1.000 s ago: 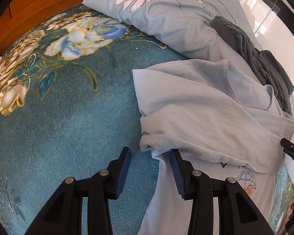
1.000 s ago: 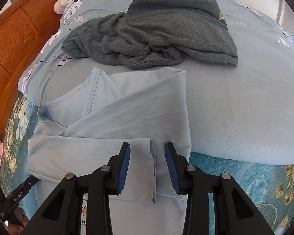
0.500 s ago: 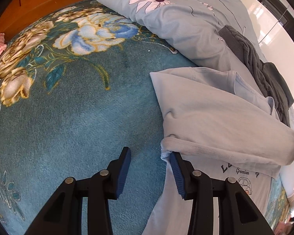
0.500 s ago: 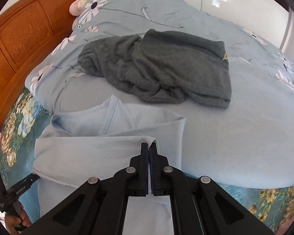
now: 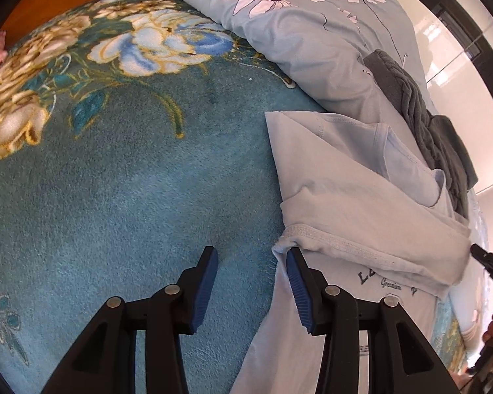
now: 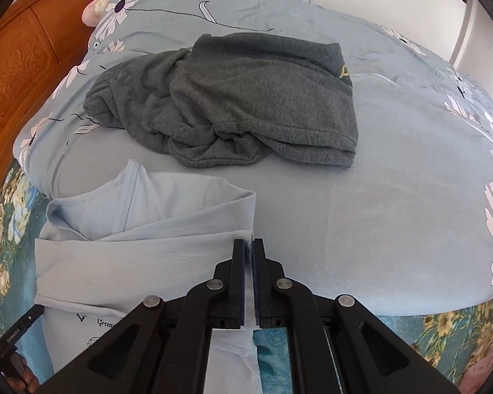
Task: Fold clothes
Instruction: 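Release the sweatshirt and lift both grippers above it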
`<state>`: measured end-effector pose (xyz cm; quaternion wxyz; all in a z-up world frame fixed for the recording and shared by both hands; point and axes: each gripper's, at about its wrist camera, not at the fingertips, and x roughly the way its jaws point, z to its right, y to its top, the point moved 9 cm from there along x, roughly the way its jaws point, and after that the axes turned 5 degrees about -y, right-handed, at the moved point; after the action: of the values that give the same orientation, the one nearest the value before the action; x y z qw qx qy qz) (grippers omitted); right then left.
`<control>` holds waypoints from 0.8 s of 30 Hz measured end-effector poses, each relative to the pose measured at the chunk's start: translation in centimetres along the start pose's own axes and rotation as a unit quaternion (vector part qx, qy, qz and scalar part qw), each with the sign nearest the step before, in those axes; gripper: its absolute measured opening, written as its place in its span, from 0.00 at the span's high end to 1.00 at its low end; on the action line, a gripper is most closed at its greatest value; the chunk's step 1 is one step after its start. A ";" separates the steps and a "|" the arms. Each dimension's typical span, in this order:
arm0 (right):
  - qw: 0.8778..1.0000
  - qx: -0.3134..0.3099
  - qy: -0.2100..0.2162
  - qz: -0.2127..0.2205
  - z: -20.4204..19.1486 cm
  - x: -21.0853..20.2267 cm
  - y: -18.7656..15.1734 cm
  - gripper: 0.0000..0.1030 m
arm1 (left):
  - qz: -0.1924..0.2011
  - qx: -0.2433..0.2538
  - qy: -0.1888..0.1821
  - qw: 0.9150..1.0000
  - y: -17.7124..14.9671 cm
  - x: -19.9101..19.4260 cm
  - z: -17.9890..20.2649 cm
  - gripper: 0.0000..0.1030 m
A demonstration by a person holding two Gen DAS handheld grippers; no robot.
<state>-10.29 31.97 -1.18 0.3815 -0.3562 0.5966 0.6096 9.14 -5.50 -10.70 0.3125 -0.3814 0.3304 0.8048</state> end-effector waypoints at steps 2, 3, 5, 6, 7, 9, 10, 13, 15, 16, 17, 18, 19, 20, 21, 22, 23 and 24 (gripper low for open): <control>1.000 -0.002 -0.001 0.006 0.8 -1.6 -0.3 0.90 | -0.007 -0.048 -0.049 0.998 -0.6 -0.9 -0.3 0.54; 1.000 0.004 0.005 0.009 1.4 -2.6 -0.8 0.90 | -0.007 -0.072 -0.071 0.995 -0.8 -1.6 -0.3 0.54; 0.999 0.022 0.023 0.010 2.4 -4.4 -2.6 0.84 | -0.001 -0.108 -0.109 0.988 -1.1 -3.3 0.1 0.53; 0.999 0.030 0.032 0.011 2.9 -5.2 -3.5 0.79 | 0.004 -0.109 -0.125 0.986 -1.1 -4.4 0.9 0.52; 0.998 0.037 0.040 0.007 3.4 -5.8 -5.0 0.77 | 0.010 -0.098 -0.136 0.986 -1.2 -5.7 1.8 0.49; 0.997 0.047 0.054 -0.007 4.1 -6.5 -8.2 0.77 | 0.025 -0.074 -0.154 0.985 -1.0 -8.7 3.5 0.44; 0.997 0.049 0.060 -0.016 4.4 -6.8 -9.9 0.77 | 0.039 -0.057 -0.152 0.986 -0.5 -10.6 4.0 0.43; 0.995 0.059 0.078 -0.035 5.2 -7.6 -14.5 0.77 | 0.081 -0.008 -0.143 0.986 1.0 -16.4 5.4 0.43; 0.992 0.072 0.096 -0.037 5.6 -8.4 -16.5 0.77 | 0.109 0.025 -0.137 0.984 2.1 -20.4 6.3 0.43; 0.991 0.078 0.105 -0.037 5.8 -8.9 -17.3 0.77 | 0.122 0.041 -0.133 0.983 2.6 -22.3 6.8 0.42; 0.990 0.081 0.111 -0.033 6.1 -9.3 -18.0 0.77 | 0.136 0.058 -0.130 0.980 3.1 -24.3 7.3 0.37; 0.989 0.084 0.116 -0.031 6.3 -9.8 -18.7 0.77 | 0.150 0.074 -0.127 0.978 3.6 -26.3 7.9 0.35; 0.988 0.085 0.122 -0.032 6.3 -10.2 -19.4 0.77 | 0.164 0.094 -0.121 0.974 4.0 -28.3 8.3 0.32; 0.987 0.085 0.130 -0.035 6.2 -10.4 -20.0 0.77 | 0.179 0.119 -0.109 0.971 3.9 -30.1 8.6 0.27; 0.986 0.083 0.137 -0.038 6.1 -10.7 -20.7 0.77 | 0.191 0.138 -0.095 0.967 3.5 -31.5 8.9 0.24; 0.986 0.080 0.143 -0.038 6.0 -10.9 -21.4 0.77 | 0.197 0.153 -0.085 0.965 3.0 -32.7 9.1 0.16; 0.985 0.076 0.147 -0.039 5.8 -11.1 -22.1 0.77 | 0.193 0.161 -0.082 0.964 2.3 -33.3 9.1 0.12; 0.985 0.075 0.152 -0.041 5.8 -11.2 -22.9 0.77 | 0.184 0.167 -0.079 0.965 1.5 -33.6 9.1 0.12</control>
<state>15.27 37.21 -1.44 0.3367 -0.4395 0.6765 0.4855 21.51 -7.78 21.78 0.2434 -0.1915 0.4989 0.8094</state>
